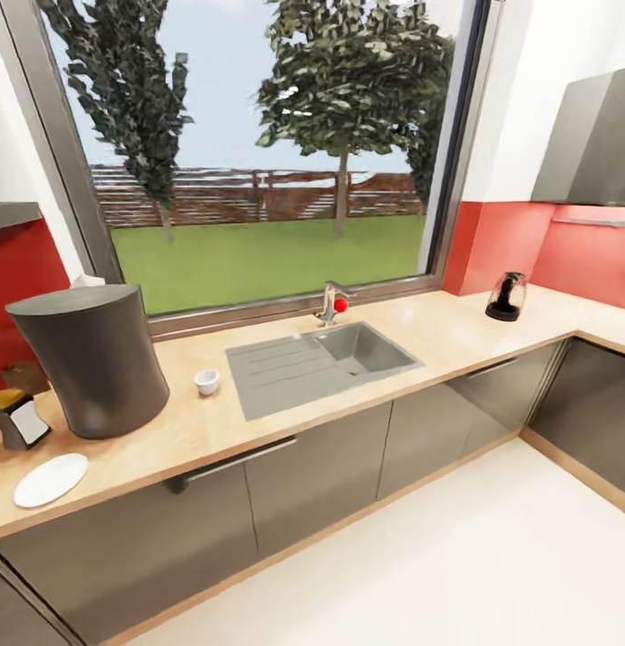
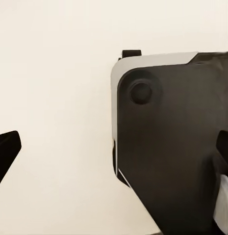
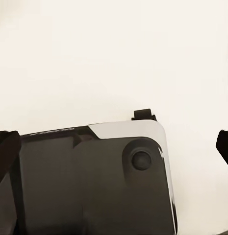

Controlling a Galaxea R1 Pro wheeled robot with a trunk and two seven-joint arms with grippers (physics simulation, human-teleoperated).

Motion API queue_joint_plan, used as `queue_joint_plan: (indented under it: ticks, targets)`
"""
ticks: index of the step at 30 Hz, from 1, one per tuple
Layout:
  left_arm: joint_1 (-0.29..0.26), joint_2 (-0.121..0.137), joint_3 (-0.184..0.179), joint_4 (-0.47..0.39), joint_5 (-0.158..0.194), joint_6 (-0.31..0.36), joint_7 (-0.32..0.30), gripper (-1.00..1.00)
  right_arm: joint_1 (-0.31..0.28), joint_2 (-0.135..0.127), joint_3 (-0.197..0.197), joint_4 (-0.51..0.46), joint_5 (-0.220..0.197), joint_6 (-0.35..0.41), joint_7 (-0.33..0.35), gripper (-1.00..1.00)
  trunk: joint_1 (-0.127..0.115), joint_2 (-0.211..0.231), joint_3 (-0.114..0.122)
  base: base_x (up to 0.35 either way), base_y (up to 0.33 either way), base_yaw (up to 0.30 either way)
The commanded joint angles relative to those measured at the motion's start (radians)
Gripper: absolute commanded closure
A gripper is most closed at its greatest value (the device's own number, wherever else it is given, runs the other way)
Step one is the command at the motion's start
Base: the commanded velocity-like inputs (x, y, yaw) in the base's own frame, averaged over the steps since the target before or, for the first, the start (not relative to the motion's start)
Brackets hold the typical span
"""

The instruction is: Set up a coffee station on the kitchen countertop: keep the coffee maker on the countertop, move the bottle of coffee from the kitchen shelf to the counter next to the coffee maker, place a paper coffee filter on top of the coffee maker, put the saucer next to the coffee maker with the coffee cup on the saucer, and place the electric kettle next to the coffee maker.

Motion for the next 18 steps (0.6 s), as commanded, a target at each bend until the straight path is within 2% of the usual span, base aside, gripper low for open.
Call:
queue_joint_plan:
  ticks: [1, 6, 18]
  targets:
    - [-0.001, 0.001, 0.004, 0.000, -0.008, 0.001, 0.002, -1.00, -0.001, 0.000, -0.008, 0.000, 0.008, 0.001, 0.004, -1.00, 0.001, -0.002, -0.003, 0.094, -0.059, -0.299]
    - [0.000, 0.001, 0.001, 0.000, -0.011, 0.000, 0.007, -1.00, -0.001, 0.000, -0.008, 0.000, 0.008, 0.001, 0.003, -1.00, 0.001, -0.002, -0.006, 0.213, -0.123, -0.290]
    - [0.013, 0.006, 0.000, 0.002, -0.012, -0.002, 0.013, -1.00, -0.001, -0.007, -0.009, 0.000, 0.007, 0.001, 0.008, -1.00, 0.001, -0.002, -0.015, 0.292, -0.133, -0.279]
